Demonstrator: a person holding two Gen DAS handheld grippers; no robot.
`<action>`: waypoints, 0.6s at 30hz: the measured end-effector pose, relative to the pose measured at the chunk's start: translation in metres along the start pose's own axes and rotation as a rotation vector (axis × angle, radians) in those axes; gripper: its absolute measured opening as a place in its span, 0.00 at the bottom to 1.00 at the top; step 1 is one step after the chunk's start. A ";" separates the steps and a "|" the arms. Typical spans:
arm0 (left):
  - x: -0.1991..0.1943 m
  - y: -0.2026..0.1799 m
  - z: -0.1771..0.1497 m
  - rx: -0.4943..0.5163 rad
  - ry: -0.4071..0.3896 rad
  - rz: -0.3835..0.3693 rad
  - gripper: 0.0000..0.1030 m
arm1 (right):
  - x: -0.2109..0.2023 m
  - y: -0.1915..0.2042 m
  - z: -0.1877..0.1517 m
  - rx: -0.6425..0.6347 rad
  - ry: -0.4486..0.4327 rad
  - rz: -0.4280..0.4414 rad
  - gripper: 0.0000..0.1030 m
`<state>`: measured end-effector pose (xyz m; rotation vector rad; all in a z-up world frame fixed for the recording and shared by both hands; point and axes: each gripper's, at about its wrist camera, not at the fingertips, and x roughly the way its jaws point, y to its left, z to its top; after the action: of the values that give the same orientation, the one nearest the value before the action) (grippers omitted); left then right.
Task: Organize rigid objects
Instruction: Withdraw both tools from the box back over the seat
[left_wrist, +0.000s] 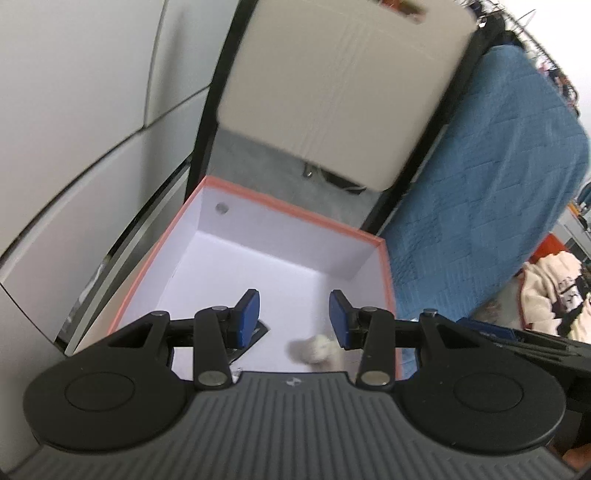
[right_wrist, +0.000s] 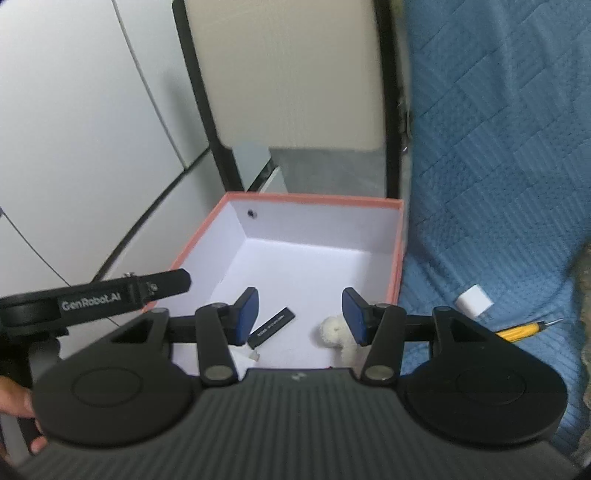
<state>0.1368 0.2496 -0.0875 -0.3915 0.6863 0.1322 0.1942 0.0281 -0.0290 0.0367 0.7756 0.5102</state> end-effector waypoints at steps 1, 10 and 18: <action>-0.005 -0.006 -0.001 0.009 -0.010 -0.007 0.46 | -0.009 -0.003 -0.002 -0.002 -0.015 -0.008 0.51; -0.036 -0.054 -0.030 0.057 -0.053 -0.063 0.46 | -0.070 -0.029 -0.032 0.019 -0.102 -0.068 0.51; -0.049 -0.099 -0.067 0.100 -0.043 -0.111 0.46 | -0.108 -0.058 -0.065 0.046 -0.132 -0.123 0.51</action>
<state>0.0840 0.1327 -0.0726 -0.3288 0.6242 0.0010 0.1100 -0.0816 -0.0169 0.0638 0.6558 0.3690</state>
